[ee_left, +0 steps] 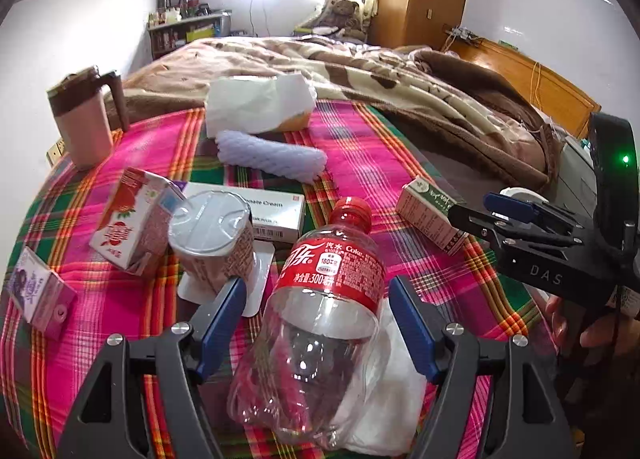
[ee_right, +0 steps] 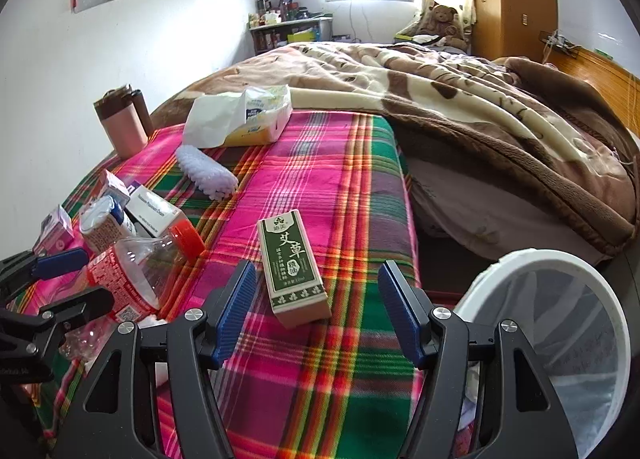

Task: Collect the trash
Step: 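Grasp the Coca-Cola bottle with the left tool while the right tool grasps the green box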

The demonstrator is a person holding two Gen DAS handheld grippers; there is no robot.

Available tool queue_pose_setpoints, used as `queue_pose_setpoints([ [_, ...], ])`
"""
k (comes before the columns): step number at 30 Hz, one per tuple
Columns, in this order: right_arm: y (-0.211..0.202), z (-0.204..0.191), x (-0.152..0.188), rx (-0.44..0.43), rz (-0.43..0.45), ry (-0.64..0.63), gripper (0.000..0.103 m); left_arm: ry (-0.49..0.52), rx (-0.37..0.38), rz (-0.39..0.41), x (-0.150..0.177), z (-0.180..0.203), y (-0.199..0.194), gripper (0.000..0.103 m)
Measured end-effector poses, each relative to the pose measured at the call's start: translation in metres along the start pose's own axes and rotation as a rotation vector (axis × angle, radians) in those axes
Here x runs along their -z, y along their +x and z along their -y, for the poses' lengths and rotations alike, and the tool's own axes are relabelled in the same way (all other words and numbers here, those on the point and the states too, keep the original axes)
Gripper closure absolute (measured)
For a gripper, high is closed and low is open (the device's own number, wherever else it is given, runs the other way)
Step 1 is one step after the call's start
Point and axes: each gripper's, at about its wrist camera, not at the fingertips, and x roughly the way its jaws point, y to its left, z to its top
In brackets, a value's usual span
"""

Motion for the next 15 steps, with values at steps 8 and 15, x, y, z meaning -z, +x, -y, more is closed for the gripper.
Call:
queue_pose_setpoints([
  [8,0.015,-0.002,-0.004,-0.013,-0.047,-0.017,0.038,-0.002,0.022,-0.049,-0.002,-0.001,0.014,0.028],
  [15,0.023,-0.004,-0.005,-0.03,-0.078,-0.018,0.041,-0.004,0.021,-0.062,-0.004,0.0,0.021,0.028],
])
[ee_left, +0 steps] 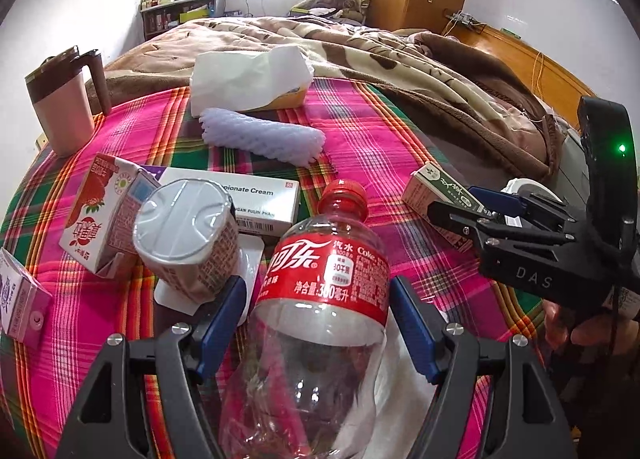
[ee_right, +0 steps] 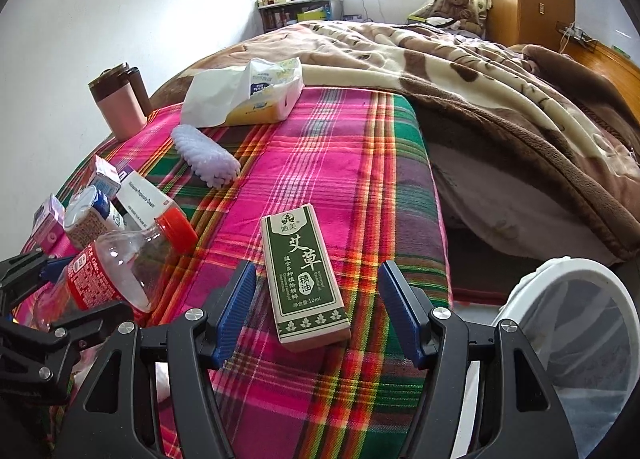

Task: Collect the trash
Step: 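Grasp the Coca-Cola bottle with the left tool while the right tool grasps the green box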

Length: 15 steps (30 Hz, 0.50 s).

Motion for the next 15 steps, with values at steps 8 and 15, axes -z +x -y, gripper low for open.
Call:
queue_pose_setpoints([
  [8,0.0033,-0.004,0.0016,-0.002,-0.026,-0.014,0.065,-0.016,0.011,-0.014,-0.0001,-0.001,0.005,0.033],
  [15,-0.0002,-0.0057,0.0033,0.005,-0.022,-0.018,0.069,-0.022,-0.002,-0.001,0.0011,-0.001,0.0006,0.034],
])
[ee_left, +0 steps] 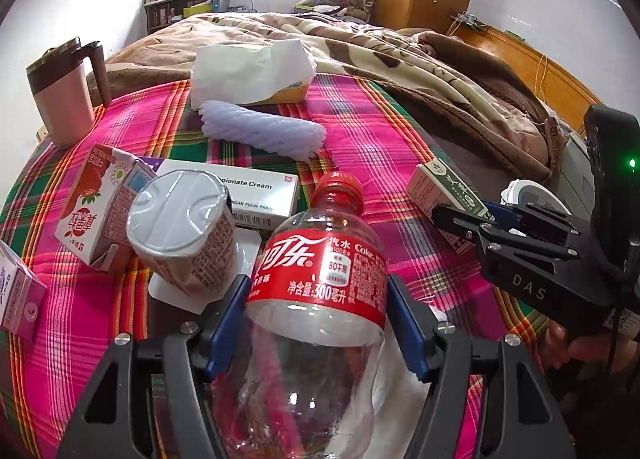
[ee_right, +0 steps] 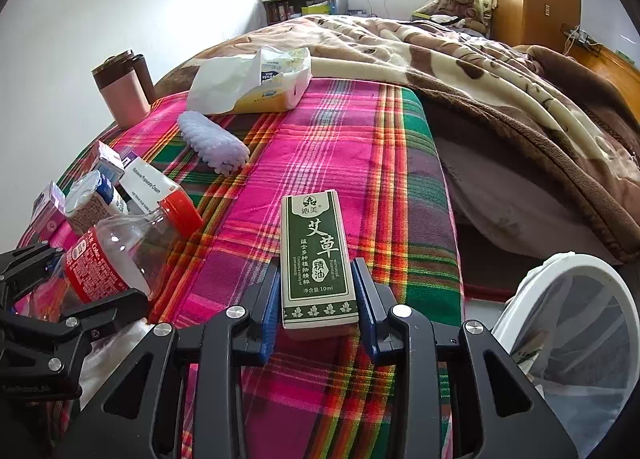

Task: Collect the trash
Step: 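Grasp the Coca-Cola bottle with the left tool while the right tool grasps the green box, then carry the bottle with the left tool while the right tool carries the green box over the wastebasket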

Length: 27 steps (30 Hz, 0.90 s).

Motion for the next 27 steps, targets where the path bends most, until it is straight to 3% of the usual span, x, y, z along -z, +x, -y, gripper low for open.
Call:
queue_pose_setpoints([
  [27,-0.057,-0.004,0.008,-0.022,0.134,0.036,0.069,0.016,-0.001,0.147,0.003,0.022,-0.066,0.034],
])
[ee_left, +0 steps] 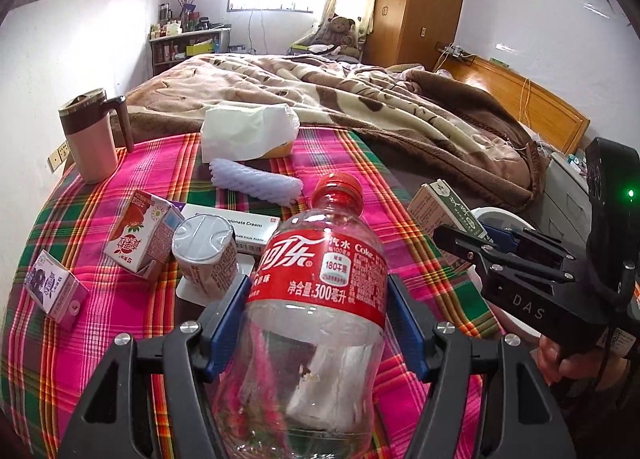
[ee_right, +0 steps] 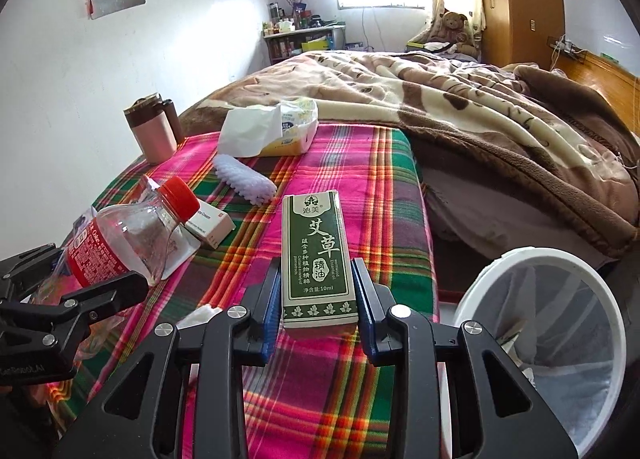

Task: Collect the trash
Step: 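Carry the bottle with the left tool while the right tool carries the green box over the wastebasket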

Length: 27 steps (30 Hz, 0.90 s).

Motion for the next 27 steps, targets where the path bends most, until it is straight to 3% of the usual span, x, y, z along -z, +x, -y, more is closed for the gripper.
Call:
queue_pose_setpoints([
  [13,-0.044,0.015,0.01,0.047,0.08,0.053,0.069,0.058,0.06,0.08,0.002,0.038,-0.033,0.034],
  [27,-0.084,0.061,0.032,0.167,0.127,0.156,0.069,0.125,0.177,0.103,-0.002,0.1,-0.028,0.034],
])
